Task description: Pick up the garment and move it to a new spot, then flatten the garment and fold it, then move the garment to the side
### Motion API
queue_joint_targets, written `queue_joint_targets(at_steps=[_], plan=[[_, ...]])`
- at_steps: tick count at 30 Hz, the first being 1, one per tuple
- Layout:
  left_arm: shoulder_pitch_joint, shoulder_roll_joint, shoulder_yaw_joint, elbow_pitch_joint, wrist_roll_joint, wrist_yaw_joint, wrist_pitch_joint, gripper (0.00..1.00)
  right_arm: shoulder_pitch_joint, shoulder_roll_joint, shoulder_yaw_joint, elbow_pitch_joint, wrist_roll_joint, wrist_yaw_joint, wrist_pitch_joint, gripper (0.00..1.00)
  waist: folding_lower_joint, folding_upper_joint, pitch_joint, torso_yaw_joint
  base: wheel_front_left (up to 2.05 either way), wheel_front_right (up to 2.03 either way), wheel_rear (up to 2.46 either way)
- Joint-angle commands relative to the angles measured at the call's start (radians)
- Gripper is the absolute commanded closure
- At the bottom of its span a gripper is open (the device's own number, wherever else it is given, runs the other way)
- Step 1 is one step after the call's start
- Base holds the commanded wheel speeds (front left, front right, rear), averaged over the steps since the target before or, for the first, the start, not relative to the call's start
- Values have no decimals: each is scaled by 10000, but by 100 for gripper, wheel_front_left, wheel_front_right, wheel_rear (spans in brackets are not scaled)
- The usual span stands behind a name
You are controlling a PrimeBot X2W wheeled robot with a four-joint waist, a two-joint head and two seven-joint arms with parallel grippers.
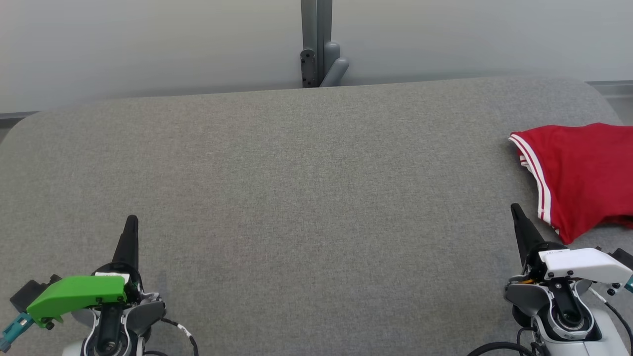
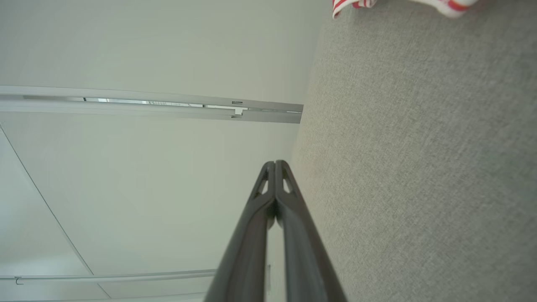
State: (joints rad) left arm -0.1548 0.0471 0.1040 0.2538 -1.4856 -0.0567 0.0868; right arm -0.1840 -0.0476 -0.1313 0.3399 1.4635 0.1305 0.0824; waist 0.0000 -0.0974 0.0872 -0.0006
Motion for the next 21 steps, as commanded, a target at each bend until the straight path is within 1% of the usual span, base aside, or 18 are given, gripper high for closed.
queue_joint_targets(at_steps=[1,16,21], plan=[[-197,50,90,-81,-209,50,69,100,-139,-73,20,7,274,5,84,100,0,-1,7,0,0,0,0],[-424,56,228,-107,-1194,86,348,100,-392,-98,97,86,1399,4,340,100,0,-1,68,0,0,0,0],[-415,54,234,-99,-1171,90,344,100,-386,-102,105,85,1434,4,328,100,0,-1,72,0,0,0,0]])
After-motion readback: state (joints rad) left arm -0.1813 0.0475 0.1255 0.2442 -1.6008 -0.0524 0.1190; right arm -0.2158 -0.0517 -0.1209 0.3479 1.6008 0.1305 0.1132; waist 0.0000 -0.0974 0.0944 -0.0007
